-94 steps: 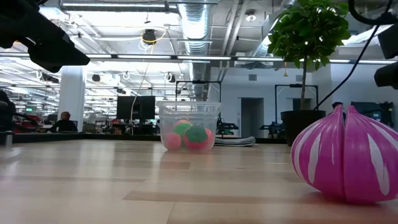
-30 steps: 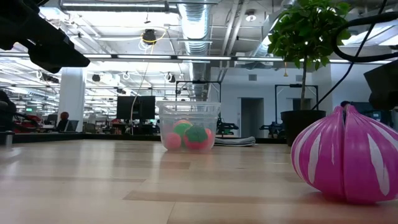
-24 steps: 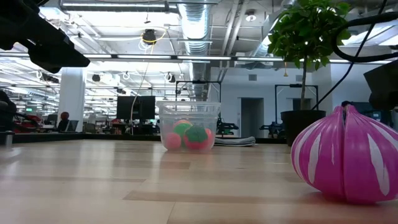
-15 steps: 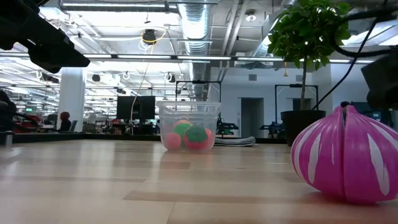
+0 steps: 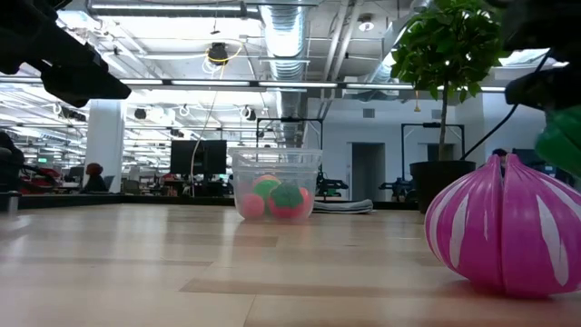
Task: Pick and placing Produce into tupperware
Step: Put the green bell pepper into the transparent bin
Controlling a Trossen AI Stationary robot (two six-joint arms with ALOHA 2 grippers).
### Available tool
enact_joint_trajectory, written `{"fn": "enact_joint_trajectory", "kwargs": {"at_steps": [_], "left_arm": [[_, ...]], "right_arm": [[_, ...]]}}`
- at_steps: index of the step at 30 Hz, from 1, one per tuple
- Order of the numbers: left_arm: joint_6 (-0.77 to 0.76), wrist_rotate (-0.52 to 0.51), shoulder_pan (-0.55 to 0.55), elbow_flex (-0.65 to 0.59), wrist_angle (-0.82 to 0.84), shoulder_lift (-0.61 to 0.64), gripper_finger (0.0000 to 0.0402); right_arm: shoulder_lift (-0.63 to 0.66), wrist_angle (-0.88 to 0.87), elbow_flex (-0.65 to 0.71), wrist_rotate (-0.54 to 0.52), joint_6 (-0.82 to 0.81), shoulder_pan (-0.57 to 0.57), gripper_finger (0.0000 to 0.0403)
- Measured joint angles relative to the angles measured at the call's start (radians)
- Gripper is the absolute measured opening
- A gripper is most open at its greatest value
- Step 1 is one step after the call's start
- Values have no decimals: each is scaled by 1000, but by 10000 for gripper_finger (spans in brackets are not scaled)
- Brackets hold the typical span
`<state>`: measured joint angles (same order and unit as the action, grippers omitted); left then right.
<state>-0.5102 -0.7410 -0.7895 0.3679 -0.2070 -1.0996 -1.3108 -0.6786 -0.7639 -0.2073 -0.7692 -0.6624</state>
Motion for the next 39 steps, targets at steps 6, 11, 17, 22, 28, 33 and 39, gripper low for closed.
{"fn": "enact_joint_trajectory", "kwargs": {"at_steps": [6,11,17,22,28,33,39], "left_arm": [[-5,0,0,0,16,0,281],[-6,0,0,0,17,0,281],[-7,0,0,0,17,0,281],[-8,0,0,0,17,0,281],[-11,1,0,0,17,0,281],[-11,10,-8,0,17,0,281],[-11,4,-38,0,17,0,281]], "right_arm": [[2,20,0,-29,16,4,203],[2,52,0,-78,40,4,218],[2,94,0,-119,71,4,217],[3,129,0,-185,102,4,204],[3,207,0,-288,173,4,230],[3,226,0,-368,179,4,228],[3,272,0,-450,203,0,211]]}}
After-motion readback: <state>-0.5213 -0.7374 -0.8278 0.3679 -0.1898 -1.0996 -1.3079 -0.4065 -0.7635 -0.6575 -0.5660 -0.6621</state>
